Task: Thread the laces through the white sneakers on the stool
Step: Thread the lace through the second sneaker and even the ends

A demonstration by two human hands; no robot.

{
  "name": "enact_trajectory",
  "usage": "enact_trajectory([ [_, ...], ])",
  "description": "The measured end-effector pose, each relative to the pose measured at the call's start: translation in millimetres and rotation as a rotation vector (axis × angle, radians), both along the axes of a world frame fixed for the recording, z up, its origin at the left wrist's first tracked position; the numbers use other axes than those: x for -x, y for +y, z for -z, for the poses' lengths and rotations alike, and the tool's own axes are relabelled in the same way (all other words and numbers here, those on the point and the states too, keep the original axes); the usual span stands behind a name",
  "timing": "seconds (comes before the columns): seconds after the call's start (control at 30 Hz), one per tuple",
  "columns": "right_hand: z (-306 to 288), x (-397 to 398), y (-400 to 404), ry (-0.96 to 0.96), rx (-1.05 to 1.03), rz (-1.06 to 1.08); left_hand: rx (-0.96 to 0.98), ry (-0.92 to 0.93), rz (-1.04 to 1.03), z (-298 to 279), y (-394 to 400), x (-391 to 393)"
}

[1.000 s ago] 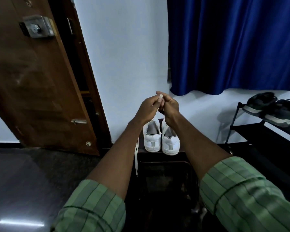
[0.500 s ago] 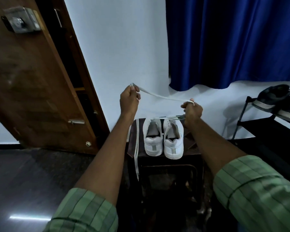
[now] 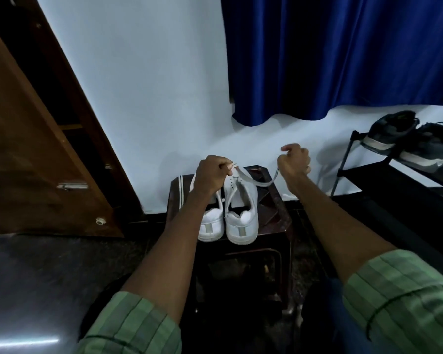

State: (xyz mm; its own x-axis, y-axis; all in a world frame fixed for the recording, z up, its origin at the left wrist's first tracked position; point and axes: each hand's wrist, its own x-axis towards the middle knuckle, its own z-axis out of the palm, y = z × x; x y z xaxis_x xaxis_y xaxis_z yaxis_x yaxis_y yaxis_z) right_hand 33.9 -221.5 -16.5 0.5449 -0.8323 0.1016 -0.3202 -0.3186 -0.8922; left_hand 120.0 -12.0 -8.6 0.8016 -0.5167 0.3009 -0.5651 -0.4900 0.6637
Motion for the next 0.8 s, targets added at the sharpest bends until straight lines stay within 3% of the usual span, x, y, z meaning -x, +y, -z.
enact_trajectory([
  [0.07, 14, 2, 14, 0.013, 0.023, -0.144, 0.049, -0.027, -0.021, 2, -9, -1],
  [0.17, 29, -6, 32, -0.207, -0.055, -0.397, 0.031, -0.037, 0.019, 7, -24, -8],
  [0.27, 38, -18, 42, -0.272, -0.098, -0.557, -0.049, -0.044, 0.068, 14, -35, -13],
  [0.37, 48, -26, 39, -0.204, -0.042, -0.533, -0.046, -0.043, 0.085, 22, -40, -19],
  [0.57, 50, -31, 29, -0.174, -0.025, -0.447, 0.207, 0.052, -0.024, 29, -33, -20],
  [0.8, 54, -31, 34, -0.110, 0.025, -0.435, 0.213, 0.115, 0.005, 35, -26, -25],
])
